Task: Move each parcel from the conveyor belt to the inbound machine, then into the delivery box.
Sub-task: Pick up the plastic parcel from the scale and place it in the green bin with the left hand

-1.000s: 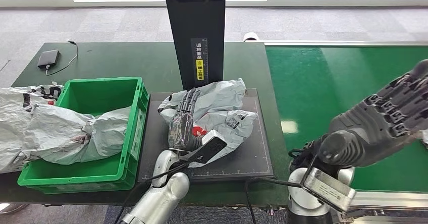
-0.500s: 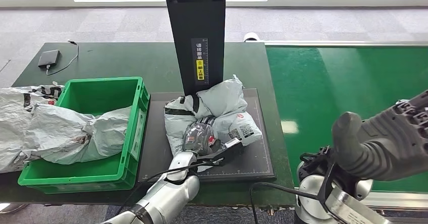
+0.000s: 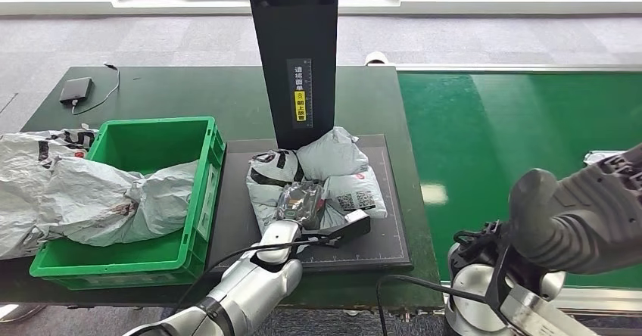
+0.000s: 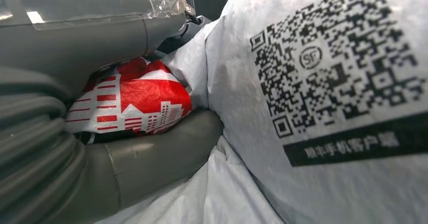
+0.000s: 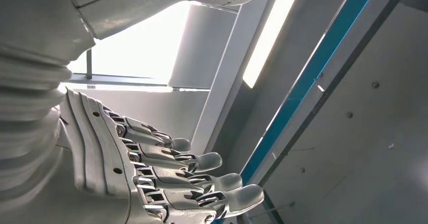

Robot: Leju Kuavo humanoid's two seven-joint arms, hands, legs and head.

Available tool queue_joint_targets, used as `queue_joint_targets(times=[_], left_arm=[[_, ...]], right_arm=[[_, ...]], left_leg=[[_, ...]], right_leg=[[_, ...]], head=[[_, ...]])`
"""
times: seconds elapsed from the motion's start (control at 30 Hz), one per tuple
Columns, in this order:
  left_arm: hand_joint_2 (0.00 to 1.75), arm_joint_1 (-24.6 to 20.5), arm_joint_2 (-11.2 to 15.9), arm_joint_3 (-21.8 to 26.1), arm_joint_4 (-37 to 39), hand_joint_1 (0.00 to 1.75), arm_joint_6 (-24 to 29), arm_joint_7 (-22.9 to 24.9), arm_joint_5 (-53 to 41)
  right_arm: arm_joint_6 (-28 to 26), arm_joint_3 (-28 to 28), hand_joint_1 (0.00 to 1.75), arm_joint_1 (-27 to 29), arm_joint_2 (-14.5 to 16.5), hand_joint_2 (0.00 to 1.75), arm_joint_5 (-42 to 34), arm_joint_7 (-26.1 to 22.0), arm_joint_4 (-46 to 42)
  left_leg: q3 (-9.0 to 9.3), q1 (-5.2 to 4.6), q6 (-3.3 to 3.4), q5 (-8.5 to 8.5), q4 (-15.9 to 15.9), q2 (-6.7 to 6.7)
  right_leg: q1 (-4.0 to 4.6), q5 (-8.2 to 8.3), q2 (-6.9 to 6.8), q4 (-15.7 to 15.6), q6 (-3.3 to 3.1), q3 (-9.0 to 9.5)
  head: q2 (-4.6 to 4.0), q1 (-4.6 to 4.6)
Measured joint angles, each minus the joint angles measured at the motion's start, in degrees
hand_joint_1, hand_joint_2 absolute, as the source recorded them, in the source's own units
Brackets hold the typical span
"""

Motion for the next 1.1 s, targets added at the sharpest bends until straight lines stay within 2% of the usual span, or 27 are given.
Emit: queue_joint_targets(times=[0.13,0.2,0.23,0.33,0.37,0.43,0.57,0.73,0.9,1.1], left_arm=[[1.75,0.00,0.00,-0.01,0.04,1.75,0.42,0.09,-0.22],[1.75,0.10,0.01,-0.01,-0.02,1.75,3.32,0.42,-0.87],[1.75,0.40,0.04,0.03,-0.23,1.75,6.92,0.55,-1.29],[1.75,3.10,0.44,1.31,-4.21,1.75,22.22,-1.28,-2.56],[1.75,4.47,0.65,2.43,-7.40,1.75,25.87,-2.79,-3.67],[1.75,7.23,0.97,5.72,-15.97,1.75,29.13,-6.81,-7.16],[1.75,10.65,1.42,12.72,-33.00,1.75,29.73,-14.15,-11.55],[1.75,12.77,1.96,17.45,-48.83,1.75,29.74,-16.98,-12.46],[1.75,13.69,2.28,19.32,-58.15,1.75,29.74,-18.05,-12.75],[1.75,14.21,2.50,20.99,-63.70,1.75,29.74,-19.22,-12.79]], right_arm=[[0.00,-0.06,0.00,0.10,-0.05,1.75,0.03,0.00,-0.15],[0.00,-0.09,0.00,0.25,-0.09,1.75,0.17,0.00,-0.31],[0.00,-0.11,0.00,0.42,-0.11,1.75,0.28,0.00,-0.49],[0.00,-0.15,0.00,1.32,-0.23,1.75,0.68,0.00,-1.20],[0.00,-0.15,0.00,1.59,-0.29,1.75,0.74,0.00,-1.34],[0.00,-0.15,0.00,1.85,-0.38,1.75,0.62,0.00,-1.44],[0.00,-0.16,0.00,1.88,-0.40,1.75,0.31,0.00,-1.45],[0.00,-0.14,0.00,1.89,-0.40,1.75,0.36,0.00,-1.45],[0.00,-0.14,0.00,1.90,-0.40,1.75,0.34,0.00,-1.45],[0.00,-0.14,0.00,1.90,-0.40,1.75,0.33,0.00,-1.45]], left_leg=[[0.00,0.00,0.00,0.00,0.00,0.00],[-0.01,0.00,0.00,0.00,0.00,0.00],[-0.03,0.00,0.00,0.00,0.00,0.01],[-0.22,0.00,-0.01,0.01,0.01,0.03],[-0.29,0.00,-0.01,0.02,0.01,0.03],[-0.41,0.01,-0.02,0.04,0.01,0.03],[-0.51,0.04,-0.05,0.04,0.01,0.09],[-0.57,0.05,-0.05,0.04,0.00,0.06],[-0.59,0.04,-0.05,0.04,0.00,0.05],[-0.59,0.03,-0.05,0.04,0.01,0.05]], right_leg=[[0.00,0.00,0.00,0.00,0.00,0.00],[0.00,0.00,0.01,0.00,0.00,-0.02],[0.00,0.01,0.02,0.00,0.00,-0.04],[0.00,0.03,0.05,0.01,-0.02,-0.25],[0.00,0.04,0.05,0.01,-0.03,-0.33],[0.01,0.05,0.06,0.01,-0.04,-0.44],[0.03,0.05,0.11,0.02,-0.05,-0.56],[0.04,0.03,0.13,0.02,-0.05,-0.61],[0.03,0.03,0.12,0.02,-0.04,-0.60],[0.02,0.04,0.12,0.02,-0.04,-0.60]], head=[[0.00,0.00],[0.00,0.00],[-0.01,0.00],[0.00,-0.01],[0.01,0.00],[-0.01,-0.01],[-0.01,-0.02],[0.01,-0.02],[0.00,-0.02],[0.01,-0.01]])
